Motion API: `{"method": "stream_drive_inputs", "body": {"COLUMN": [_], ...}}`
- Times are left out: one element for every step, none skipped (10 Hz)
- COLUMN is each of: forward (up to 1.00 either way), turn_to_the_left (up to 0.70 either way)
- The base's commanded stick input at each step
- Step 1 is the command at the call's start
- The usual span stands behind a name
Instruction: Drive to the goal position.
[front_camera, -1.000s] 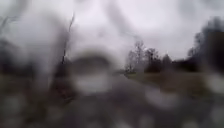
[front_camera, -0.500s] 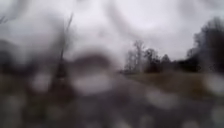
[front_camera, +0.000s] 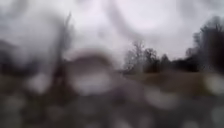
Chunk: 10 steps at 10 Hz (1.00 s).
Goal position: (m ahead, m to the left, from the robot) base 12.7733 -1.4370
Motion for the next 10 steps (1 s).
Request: {"method": "stream_drive_inputs", "body": {"forward": [0.85, 0.85, 0.85, 0.85, 0.85, 0.85, 0.85, 0.85, 0.85, 0.85], "turn_to_the_left": [0.0, 0.0, 0.0, 0.0, 0.0, 0.0, 0.0, 0.0, 0.0, 0.0]}}
